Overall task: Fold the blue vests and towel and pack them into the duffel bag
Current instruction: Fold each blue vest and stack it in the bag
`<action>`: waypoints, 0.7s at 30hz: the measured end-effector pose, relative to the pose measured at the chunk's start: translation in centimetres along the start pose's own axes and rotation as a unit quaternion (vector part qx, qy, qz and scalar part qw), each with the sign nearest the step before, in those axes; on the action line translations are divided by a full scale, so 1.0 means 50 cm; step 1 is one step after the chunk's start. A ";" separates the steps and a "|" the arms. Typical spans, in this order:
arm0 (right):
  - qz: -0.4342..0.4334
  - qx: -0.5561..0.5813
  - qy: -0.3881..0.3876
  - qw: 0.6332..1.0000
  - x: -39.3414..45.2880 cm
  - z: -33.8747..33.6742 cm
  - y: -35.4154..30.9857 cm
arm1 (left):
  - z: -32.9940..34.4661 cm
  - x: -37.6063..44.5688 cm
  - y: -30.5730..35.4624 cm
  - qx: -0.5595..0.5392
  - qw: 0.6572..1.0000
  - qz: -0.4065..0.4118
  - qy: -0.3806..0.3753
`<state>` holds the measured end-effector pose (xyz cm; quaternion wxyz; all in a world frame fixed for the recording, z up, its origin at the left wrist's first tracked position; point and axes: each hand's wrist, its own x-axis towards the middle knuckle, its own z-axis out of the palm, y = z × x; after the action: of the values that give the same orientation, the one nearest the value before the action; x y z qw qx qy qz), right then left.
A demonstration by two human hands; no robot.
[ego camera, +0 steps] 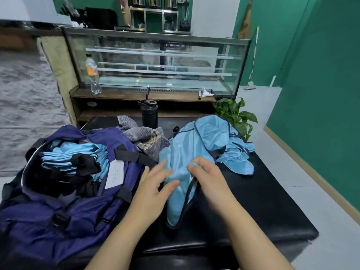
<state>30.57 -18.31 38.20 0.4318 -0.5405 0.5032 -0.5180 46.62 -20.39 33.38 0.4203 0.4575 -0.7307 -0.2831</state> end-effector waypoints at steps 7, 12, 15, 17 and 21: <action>0.046 -0.048 0.058 0.996 -0.006 -0.023 0.015 | 0.002 -0.043 0.011 -0.001 0.997 -0.069 -0.037; 0.109 -0.089 0.070 0.988 0.033 -0.026 0.069 | -0.004 -0.055 -0.018 0.082 0.985 -0.140 -0.063; 0.119 -0.238 0.025 0.964 0.066 -0.023 0.126 | -0.004 -0.060 -0.032 0.094 0.980 -0.159 -0.076; 0.113 -0.337 -0.026 0.934 0.086 -0.018 0.159 | -0.002 -0.065 -0.040 0.098 0.978 -0.164 -0.084; 0.174 -0.435 -0.097 0.878 0.124 -0.014 0.198 | 0.004 -0.071 -0.075 0.093 0.973 -0.180 -0.109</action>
<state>28.64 -25.63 29.28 0.2828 -0.6252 0.7192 -0.1090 48.85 -18.77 29.01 0.2362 0.5852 -0.7005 -0.3333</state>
